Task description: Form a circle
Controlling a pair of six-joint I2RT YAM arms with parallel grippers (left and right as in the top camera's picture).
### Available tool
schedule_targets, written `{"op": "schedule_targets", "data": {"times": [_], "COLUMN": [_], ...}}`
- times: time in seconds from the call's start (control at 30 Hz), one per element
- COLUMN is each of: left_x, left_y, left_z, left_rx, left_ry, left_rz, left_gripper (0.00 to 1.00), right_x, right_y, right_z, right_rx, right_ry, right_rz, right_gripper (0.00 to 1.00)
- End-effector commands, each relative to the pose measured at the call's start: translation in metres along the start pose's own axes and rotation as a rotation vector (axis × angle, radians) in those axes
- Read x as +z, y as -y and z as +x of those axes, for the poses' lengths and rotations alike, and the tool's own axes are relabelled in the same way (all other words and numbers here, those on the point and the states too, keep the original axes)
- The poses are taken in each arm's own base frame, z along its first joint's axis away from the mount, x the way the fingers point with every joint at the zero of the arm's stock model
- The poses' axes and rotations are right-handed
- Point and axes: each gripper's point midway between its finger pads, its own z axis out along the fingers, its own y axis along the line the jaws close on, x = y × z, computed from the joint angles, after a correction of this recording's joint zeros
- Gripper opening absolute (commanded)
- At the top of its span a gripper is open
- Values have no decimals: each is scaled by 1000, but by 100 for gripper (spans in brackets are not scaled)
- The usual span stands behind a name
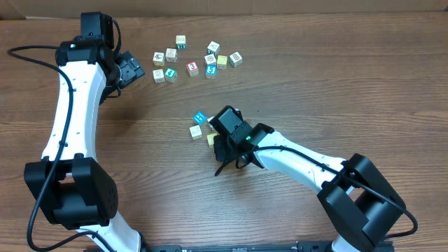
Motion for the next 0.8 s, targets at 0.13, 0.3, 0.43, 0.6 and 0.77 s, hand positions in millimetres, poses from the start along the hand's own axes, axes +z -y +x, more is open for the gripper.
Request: {"op": "schedule_targets", "data": {"times": [0.13,0.3,0.43,0.6,0.77], "left_x": [-11,-11,-11,-11,-11], "left_y": [2,2,2,2,2], "left_z": [-6,-6,-6,-6,-6], "left_rx": [-4,-4,-4,-4,-4], "left_ry": [27,27,27,27,27], "left_rz": [19,19,19,19,19], "left_gripper": [100,100,100,99,100], "right_x": [8,11,12,12,12], "right_y": [-2,-3,-5,-6,-7], "right_z": [-5,-6,-9,-10,-12], "right_rx": [19,20,20,20,20], "right_ry": [23,26,37,44,53], "right_rz": [-21,-24,-32,-36,-43], "right_gripper": [4,4,4,4,4]}}
